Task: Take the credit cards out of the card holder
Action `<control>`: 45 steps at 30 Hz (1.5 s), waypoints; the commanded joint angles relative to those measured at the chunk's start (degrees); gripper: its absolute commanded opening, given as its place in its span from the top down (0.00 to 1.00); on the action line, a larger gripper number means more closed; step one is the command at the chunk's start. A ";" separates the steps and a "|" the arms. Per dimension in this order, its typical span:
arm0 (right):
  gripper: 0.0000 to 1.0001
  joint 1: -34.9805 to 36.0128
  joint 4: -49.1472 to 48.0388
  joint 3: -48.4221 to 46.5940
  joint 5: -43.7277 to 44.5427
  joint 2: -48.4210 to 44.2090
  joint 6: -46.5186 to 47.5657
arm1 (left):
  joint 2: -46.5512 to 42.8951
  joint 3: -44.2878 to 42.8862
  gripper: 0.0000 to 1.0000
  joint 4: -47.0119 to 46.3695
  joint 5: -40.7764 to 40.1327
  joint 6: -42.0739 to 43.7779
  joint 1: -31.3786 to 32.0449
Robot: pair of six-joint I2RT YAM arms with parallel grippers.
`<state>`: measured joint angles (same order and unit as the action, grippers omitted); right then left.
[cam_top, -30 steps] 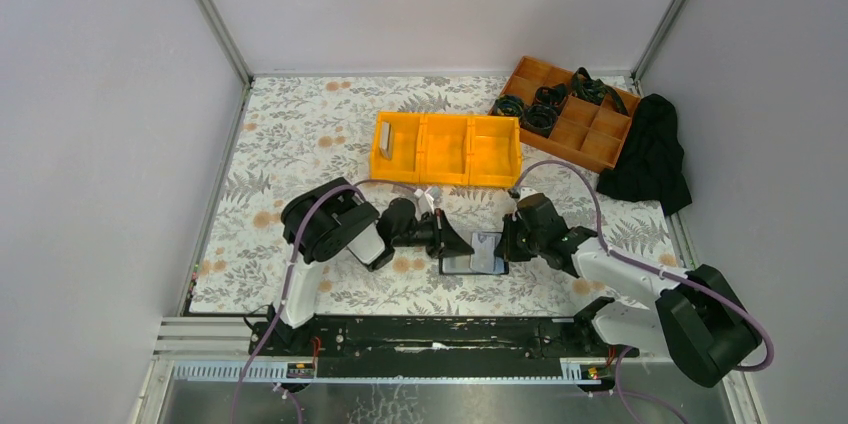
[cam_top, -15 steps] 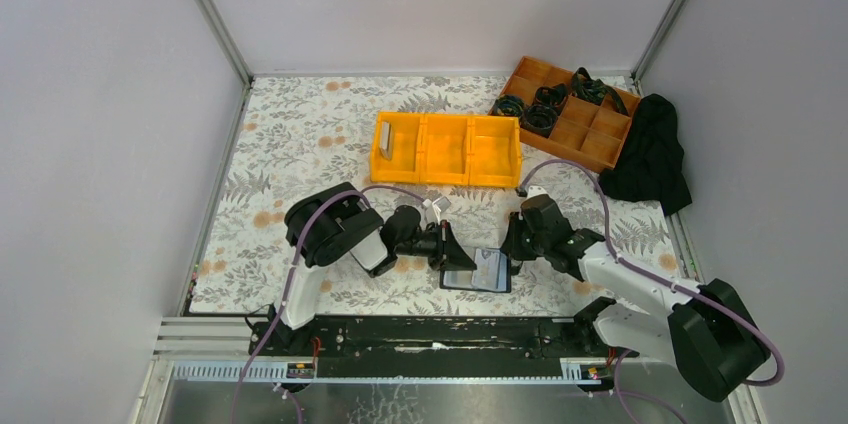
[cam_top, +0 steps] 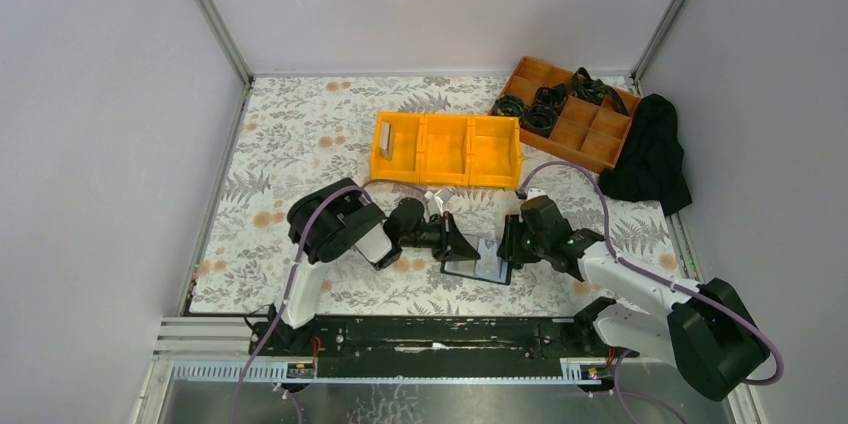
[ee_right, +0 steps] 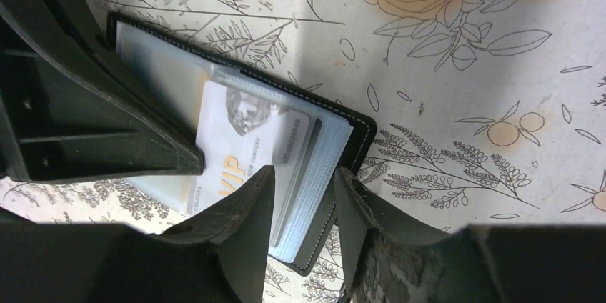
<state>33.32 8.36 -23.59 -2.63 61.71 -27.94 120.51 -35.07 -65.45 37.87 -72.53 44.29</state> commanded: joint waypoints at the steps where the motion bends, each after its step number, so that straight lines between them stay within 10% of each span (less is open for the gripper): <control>1: 0.57 0.09 -0.95 -0.41 -0.82 1.59 0.65 | 0.67 -1.93 1.00 3.12 -2.13 2.73 -0.78; 12: 0.65 0.08 -6.96 1.09 -2.96 6.88 -0.10 | 1.94 -2.66 0.99 2.91 -0.87 2.58 -1.01; 30: 0.82 0.10 -13.32 3.11 -7.08 10.54 -2.38 | 3.33 -4.83 0.58 -1.16 1.56 -1.80 -0.96; 45: 0.83 0.10 -13.74 3.29 -7.32 10.65 -2.27 | 3.66 -6.24 0.57 -3.08 1.58 -3.98 -0.48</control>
<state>32.18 -8.56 -22.20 -3.01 70.89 -28.75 122.96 -38.65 -67.68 43.46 -79.00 42.48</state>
